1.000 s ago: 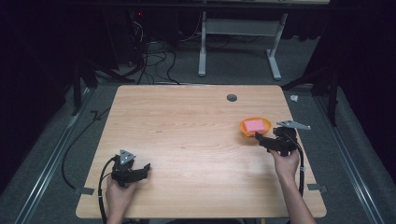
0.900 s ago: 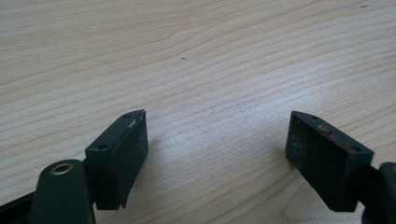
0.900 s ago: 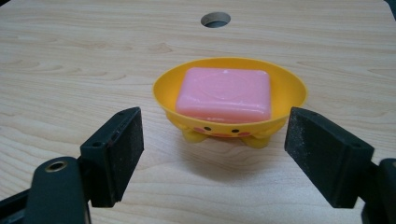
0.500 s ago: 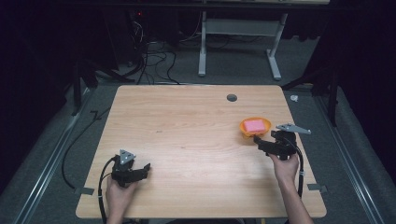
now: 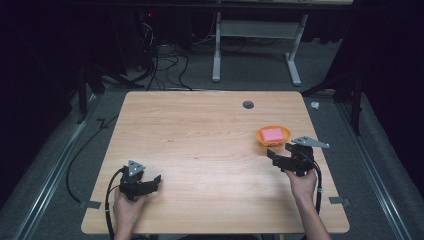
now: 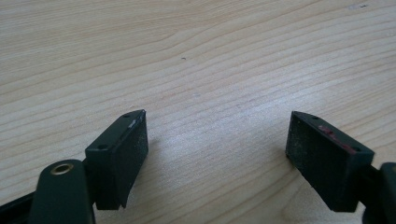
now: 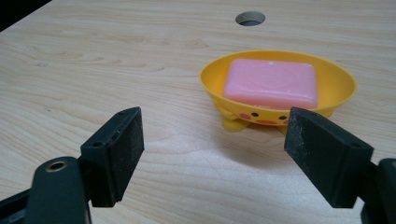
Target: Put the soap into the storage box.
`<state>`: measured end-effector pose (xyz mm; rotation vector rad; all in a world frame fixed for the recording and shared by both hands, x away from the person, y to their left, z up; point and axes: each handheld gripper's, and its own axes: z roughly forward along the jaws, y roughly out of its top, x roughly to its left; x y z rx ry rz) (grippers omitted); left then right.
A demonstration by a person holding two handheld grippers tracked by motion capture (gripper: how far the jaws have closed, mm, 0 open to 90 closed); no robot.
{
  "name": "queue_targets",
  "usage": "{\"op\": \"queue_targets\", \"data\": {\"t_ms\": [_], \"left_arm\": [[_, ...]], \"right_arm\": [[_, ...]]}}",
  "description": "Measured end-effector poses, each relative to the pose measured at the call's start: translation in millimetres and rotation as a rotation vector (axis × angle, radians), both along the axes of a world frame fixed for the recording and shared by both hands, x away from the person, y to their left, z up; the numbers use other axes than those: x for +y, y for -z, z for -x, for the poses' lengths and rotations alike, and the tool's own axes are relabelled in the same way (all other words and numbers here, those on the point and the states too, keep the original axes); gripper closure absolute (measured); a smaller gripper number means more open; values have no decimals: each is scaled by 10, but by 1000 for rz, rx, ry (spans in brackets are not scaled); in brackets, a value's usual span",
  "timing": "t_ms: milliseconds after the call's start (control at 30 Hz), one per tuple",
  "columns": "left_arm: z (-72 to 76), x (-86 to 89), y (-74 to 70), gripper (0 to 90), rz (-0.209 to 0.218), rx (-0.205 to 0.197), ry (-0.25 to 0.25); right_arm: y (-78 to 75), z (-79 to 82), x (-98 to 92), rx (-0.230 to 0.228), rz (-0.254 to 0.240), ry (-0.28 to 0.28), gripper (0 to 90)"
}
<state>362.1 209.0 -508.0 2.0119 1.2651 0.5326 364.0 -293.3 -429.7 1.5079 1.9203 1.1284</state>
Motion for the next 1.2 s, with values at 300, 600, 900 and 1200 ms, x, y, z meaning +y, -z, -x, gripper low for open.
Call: {"op": "queue_targets", "data": {"t_ms": [300,600,900,1200], "left_arm": [[-1,1,0,213,0,0,0],[0,1,0,213,0,0,0],[0,1,0,213,0,0,0],[0,0,0,213,0,0,0]], "right_arm": [[25,61,57,4,-19,-26,207],[84,106,149,7,-12,-61,207],[166,170,171,18,-16,-68,208],[297,219,186,48,-24,-82,225]]}}
